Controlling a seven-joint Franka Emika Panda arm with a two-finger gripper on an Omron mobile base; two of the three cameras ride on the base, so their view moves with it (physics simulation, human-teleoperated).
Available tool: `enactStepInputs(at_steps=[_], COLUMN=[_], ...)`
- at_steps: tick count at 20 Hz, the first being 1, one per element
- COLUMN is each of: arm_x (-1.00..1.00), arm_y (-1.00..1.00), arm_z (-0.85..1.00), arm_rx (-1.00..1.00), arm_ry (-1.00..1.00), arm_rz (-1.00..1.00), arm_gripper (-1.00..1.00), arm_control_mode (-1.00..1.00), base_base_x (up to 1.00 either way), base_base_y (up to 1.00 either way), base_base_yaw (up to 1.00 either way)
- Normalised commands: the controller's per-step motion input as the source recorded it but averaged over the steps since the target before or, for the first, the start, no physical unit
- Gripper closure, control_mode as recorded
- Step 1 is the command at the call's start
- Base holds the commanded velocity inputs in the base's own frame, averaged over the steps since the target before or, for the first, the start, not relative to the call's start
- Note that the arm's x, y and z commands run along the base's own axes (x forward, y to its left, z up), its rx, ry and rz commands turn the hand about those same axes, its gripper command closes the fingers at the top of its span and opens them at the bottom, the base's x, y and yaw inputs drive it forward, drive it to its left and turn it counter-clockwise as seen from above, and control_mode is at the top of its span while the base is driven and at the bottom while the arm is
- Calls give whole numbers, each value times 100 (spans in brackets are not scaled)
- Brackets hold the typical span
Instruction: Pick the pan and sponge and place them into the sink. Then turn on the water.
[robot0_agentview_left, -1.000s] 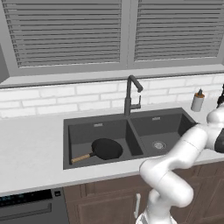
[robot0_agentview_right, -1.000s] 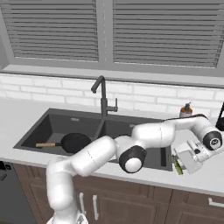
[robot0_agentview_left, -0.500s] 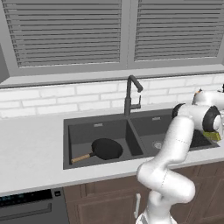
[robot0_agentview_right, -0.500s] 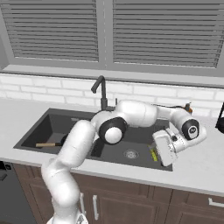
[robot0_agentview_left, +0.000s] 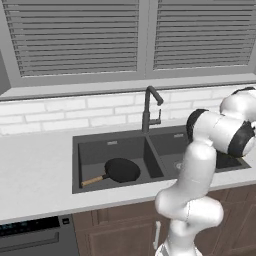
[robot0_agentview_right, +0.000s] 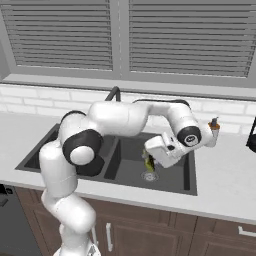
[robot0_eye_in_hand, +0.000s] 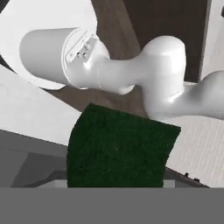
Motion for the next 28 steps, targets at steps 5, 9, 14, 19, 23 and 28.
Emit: enactStepInputs(at_steps=[5, 9, 14, 19, 23, 28], arm_x=[-1, 0, 0, 0, 0, 16], arm_y=[100, 100, 100, 96, 79, 43], arm_z=[62, 65, 56, 33, 22, 1], arm_rx=[-46, -44, -36, -35, -37, -23], arm_ry=[-73, -61, -42, -14, 12, 25], arm_rz=[0, 0, 0, 0, 6, 9], arm_gripper=[100, 100, 100, 100, 100, 100], arm_control_mode=[-100, -100, -100, -100, -100, -100], base_base_x=[0, 0, 0, 0, 0, 0], base_base_y=[0, 0, 0, 0, 0, 0], base_base_yaw=[0, 0, 0, 0, 0, 0])
